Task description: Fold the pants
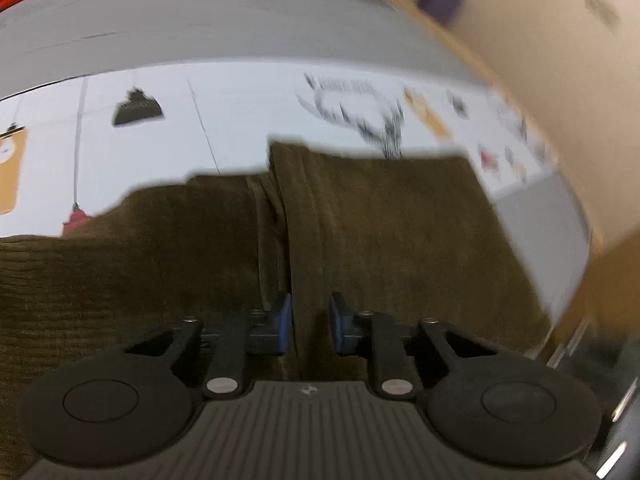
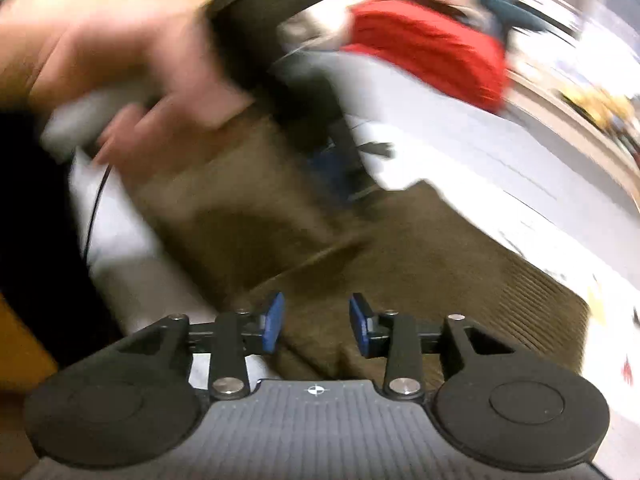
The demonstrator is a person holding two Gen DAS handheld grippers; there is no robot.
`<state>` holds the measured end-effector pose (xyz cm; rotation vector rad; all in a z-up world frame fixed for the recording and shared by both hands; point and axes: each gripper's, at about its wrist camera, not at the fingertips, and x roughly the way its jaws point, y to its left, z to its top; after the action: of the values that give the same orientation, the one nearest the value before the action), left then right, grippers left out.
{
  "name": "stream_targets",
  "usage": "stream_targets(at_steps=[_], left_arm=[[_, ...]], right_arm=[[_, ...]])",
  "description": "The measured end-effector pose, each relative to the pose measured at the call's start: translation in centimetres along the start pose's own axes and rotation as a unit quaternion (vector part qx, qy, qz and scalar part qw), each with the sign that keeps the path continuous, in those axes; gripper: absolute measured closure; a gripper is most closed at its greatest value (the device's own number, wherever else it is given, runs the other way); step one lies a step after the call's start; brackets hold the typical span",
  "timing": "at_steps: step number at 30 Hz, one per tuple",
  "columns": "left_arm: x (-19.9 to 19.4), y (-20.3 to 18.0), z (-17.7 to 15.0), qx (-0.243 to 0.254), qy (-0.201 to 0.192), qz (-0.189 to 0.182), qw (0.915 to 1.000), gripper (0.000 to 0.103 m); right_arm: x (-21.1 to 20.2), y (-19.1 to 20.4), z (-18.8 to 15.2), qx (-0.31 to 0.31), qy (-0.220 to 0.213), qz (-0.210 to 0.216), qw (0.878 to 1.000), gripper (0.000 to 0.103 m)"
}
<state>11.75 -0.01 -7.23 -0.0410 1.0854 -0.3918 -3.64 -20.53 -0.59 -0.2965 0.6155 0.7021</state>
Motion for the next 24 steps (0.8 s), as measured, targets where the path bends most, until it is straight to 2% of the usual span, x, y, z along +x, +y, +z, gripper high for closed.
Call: stream_targets(at_steps=[2,3,4,5,8,9,12,13,15,17,18,19,20,22,24], left_arm=[[1.6,-0.5,-1.2,0.04,0.054,0.041,0.9969,0.084],[2.4,-0.5,-1.9,0.056,0.074,0.072,0.9931,0.084],[2.6,-0.6,-2.4,0.072,0.077,0.091,0.9902,0.084],[2.2,-0.8,-2.4,0.077,0.07,0.09,0.9905,0.084],[0.0,-0.8,-2.2,0.061,0.022,0.061,0.9961,0.082],[-0.9,-0.8,-2.1,0.057,0.007,0.051,0.997,0.082],[-2.6,-0.9,-2.2,0.053,-0.026,0.018,0.9981,0.079],[-2.9,-1.1,-2.3,0.055,-0.03,0.007,0.998,0.078],[-2.9,-1.6,-2.8,0.066,-0.024,-0.016,0.9974,0.073],[-1.4,-2.2,-3.3,0.08,0.014,-0.027,0.9964,0.065],[-0.7,-2.3,-3.8,0.091,0.038,-0.012,0.995,0.065],[0.3,-2.4,-4.6,0.105,0.058,0.02,0.9926,0.063],[0.8,-2.3,-4.9,0.11,0.06,0.042,0.9912,0.059],[0.6,-1.9,-4.4,0.093,0.06,0.037,0.9931,0.059],[-0.2,-1.2,-3.9,0.075,0.049,0.035,0.9954,0.06]], right_arm=[[-1.8,-3.0,0.1,0.073,-0.014,-0.034,0.997,0.053],[-2.6,-4.7,-0.1,0.113,-0.018,-0.061,0.992,0.042],[-3.3,-6.2,-0.4,0.149,-0.019,-0.088,0.985,0.034],[-3.7,-7.7,-0.9,0.186,-0.013,-0.119,0.975,0.032],[-4.2,-12.0,-3.3,0.3,0.029,-0.195,0.933,0.029],[-4.1,-13.2,-4.3,0.342,0.05,-0.213,0.914,0.029],[-3.9,-15.5,-7.0,0.448,0.076,-0.208,0.866,0.029],[-3.7,-15.8,-7.6,0.472,0.078,-0.199,0.855,0.029],[-2.8,-15.9,-8.4,0.497,0.089,-0.182,0.844,0.029],[-1.9,-15.5,-8.9,0.513,0.099,-0.177,0.834,0.029],[-1.7,-15.6,-9.3,0.526,0.1,-0.175,0.826,0.028],[-1.6,-15.7,-9.6,0.54,0.099,-0.173,0.818,0.027],[-1.7,-16.3,-10.0,0.552,0.096,-0.17,0.81,0.027],[-1.4,-16.6,-10.4,0.578,0.092,-0.157,0.795,0.027],[-1.2,-16.8,-10.5,0.59,0.09,-0.146,0.789,0.027]])
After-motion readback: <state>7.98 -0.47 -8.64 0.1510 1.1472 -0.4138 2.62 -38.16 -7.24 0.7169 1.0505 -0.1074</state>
